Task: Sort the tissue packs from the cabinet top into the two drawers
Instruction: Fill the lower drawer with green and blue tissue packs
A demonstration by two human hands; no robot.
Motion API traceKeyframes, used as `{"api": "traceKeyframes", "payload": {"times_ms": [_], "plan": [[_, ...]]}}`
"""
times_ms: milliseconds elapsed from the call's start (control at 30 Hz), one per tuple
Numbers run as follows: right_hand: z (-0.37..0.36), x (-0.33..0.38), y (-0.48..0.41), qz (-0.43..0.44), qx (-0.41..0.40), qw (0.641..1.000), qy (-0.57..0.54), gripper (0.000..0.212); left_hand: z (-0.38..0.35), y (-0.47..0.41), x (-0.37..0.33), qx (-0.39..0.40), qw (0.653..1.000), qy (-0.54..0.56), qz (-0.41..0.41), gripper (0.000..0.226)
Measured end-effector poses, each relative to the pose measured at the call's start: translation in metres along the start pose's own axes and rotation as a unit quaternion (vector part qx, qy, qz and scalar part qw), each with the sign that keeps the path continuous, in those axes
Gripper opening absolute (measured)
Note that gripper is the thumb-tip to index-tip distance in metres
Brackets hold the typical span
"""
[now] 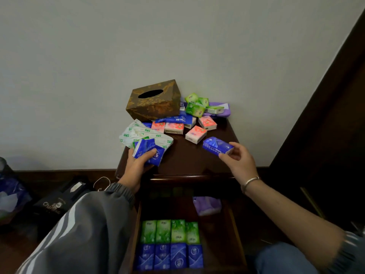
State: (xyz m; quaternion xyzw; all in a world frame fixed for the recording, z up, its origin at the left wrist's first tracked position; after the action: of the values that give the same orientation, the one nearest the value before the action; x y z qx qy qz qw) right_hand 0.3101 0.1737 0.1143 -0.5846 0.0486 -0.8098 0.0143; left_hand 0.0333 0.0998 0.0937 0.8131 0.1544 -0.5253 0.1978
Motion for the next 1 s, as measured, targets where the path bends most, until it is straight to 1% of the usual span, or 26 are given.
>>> {"api": "traceKeyframes", "payload": {"times_ms": [100, 200, 300, 367, 500, 600, 667, 767, 867, 1000], "plan": [[0.019, -0.009, 0.023, -0.015, 0.023, 0.999, -0.022, 0.046, -0.008, 0.012, -0.002, -0.007, 1.000, -0.001, -0.010, 0.074], [0.034, -0.015, 0.047, -0.032, 0.059, 0.997, -0.028, 0.046, -0.013, 0.032, -0.007, 0.017, 0.999, 0.003, -0.029, 0.075], [0.045, -0.026, 0.070, -0.061, 0.101, 0.993, -0.015, 0.045, -0.007, 0.061, -0.004, 0.035, 0.998, 0.028, -0.032, 0.080], [0.047, -0.041, 0.084, -0.099, 0.134, 0.986, 0.016, 0.045, 0.007, 0.082, 0.011, 0.036, 0.998, 0.057, -0.010, 0.085], [0.035, -0.088, 0.117, -0.182, 0.228, 0.944, 0.154, 0.047, 0.041, 0.120, 0.071, 0.046, 0.991, 0.078, 0.103, 0.080], [0.015, -0.122, 0.135, -0.188, 0.247, 0.912, 0.270, 0.049, 0.052, 0.139, 0.115, 0.006, 0.987, 0.075, 0.145, 0.073], [0.002, -0.139, 0.139, -0.180, 0.245, 0.891, 0.336, 0.054, 0.056, 0.144, 0.133, -0.017, 0.985, 0.075, 0.156, 0.068], [-0.013, -0.156, 0.141, -0.169, 0.268, 0.859, 0.403, 0.067, 0.063, 0.140, 0.140, -0.029, 0.985, 0.064, 0.157, 0.067], [-0.027, -0.167, 0.147, -0.155, 0.296, 0.831, 0.445, 0.072, 0.067, 0.131, 0.139, -0.030, 0.985, 0.077, 0.155, 0.065], [-0.042, -0.177, 0.153, -0.137, 0.331, 0.808, 0.467, 0.076, 0.066, 0.125, 0.136, -0.033, 0.983, 0.083, 0.159, 0.064]]}}
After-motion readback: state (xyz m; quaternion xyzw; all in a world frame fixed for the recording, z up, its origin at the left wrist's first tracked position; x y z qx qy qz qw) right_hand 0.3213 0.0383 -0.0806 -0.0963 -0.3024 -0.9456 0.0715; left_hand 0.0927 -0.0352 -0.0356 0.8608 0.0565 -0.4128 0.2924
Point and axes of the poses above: each hand's wrist, its own y-axis away from the middle knuckle, its own z-axis out of the back of the hand, x = y × z, the point moved 1 cm from there along -y, towards the middle knuckle, and after that the axes turned 10 degrees about y, right-handed, at the moved point
